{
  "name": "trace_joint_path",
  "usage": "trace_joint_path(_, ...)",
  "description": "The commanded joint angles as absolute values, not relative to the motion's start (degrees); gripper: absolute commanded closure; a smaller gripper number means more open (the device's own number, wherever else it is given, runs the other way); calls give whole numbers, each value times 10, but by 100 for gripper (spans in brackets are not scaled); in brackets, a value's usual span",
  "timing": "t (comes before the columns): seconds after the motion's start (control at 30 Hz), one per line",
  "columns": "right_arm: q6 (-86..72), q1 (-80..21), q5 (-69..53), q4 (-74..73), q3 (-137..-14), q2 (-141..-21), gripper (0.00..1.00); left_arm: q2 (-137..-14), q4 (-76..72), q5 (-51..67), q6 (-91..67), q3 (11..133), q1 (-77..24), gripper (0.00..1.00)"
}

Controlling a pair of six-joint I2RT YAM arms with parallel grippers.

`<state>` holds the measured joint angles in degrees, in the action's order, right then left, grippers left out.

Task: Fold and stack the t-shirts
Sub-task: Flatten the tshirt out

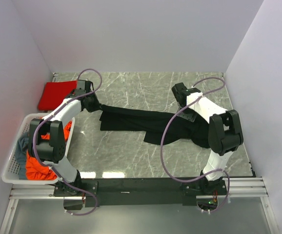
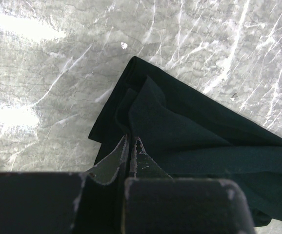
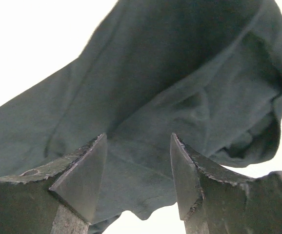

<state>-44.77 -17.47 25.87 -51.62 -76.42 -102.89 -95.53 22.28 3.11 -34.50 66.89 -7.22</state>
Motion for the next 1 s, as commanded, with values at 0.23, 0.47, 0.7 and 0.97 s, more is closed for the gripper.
trace_joint_path(0.23, -496, -174, 314, -548, -787, -1061, 41, -958, 227, 26, -334, 692, -74, 99)
trace_joint_path(0.47, -505, -174, 322, -562, -827, -1079, 40, -958, 228, 26, -333, 693, -75, 99)
trace_joint_path(0.7, -515, -174, 319, -577, -854, -1117, 40, -957, 230, 25, -332, 693, -75, 99)
trace_joint_path(0.97, -518, -169, 329, -582, -831, -1120, 42, -956, 230, 25, -332, 693, -75, 99)
